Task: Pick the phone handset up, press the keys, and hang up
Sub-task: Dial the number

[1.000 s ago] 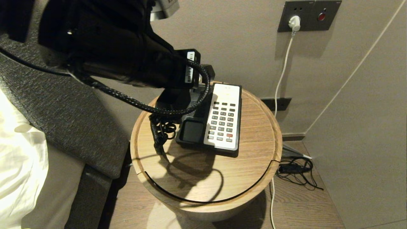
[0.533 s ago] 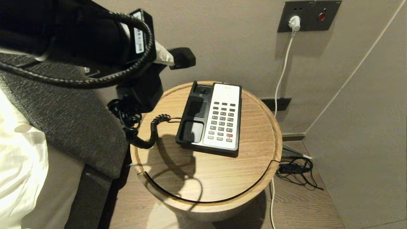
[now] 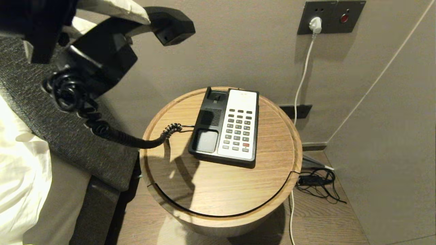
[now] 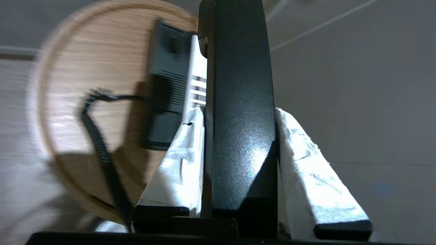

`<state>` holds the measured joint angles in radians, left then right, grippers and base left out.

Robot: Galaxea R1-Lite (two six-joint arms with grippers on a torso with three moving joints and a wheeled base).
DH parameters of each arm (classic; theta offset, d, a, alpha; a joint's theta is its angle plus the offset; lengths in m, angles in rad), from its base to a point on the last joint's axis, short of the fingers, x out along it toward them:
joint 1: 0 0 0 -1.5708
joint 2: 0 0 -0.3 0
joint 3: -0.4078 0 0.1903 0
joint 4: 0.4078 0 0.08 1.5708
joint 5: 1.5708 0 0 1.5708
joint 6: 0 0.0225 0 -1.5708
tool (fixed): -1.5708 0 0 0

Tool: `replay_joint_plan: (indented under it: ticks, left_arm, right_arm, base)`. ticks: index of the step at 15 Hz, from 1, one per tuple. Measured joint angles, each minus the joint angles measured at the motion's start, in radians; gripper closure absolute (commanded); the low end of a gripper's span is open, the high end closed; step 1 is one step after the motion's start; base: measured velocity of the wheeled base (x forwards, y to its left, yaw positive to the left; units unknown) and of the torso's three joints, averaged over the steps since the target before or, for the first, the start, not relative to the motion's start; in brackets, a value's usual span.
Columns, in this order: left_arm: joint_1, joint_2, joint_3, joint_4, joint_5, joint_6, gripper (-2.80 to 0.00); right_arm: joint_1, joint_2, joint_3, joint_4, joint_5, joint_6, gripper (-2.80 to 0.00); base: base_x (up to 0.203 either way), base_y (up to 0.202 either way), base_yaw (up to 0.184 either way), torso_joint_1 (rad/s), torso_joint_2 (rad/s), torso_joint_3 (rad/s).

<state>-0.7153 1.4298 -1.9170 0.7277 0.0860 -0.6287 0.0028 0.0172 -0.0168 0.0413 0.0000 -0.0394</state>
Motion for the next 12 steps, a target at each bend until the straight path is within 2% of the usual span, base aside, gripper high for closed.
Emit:
replay_joint_plan:
  ticks: [6, 12]
  left_arm:
    - [0.015, -0.061, -0.006, -0.013, -0.118, -0.131, 0.00]
    - [0.024, -0.078, -0.006, -0.032, -0.144, -0.140, 0.00]
  right_arm:
    - [0.000, 0.000, 0.000, 0.000, 0.000, 0.000, 0.00]
    - [0.000, 0.000, 0.000, 0.000, 0.000, 0.000, 0.00]
  base:
    - [0.000, 0.000, 0.000, 0.000, 0.00, 0.000]
    - [0.000, 0.000, 0.000, 0.000, 0.00, 0.000]
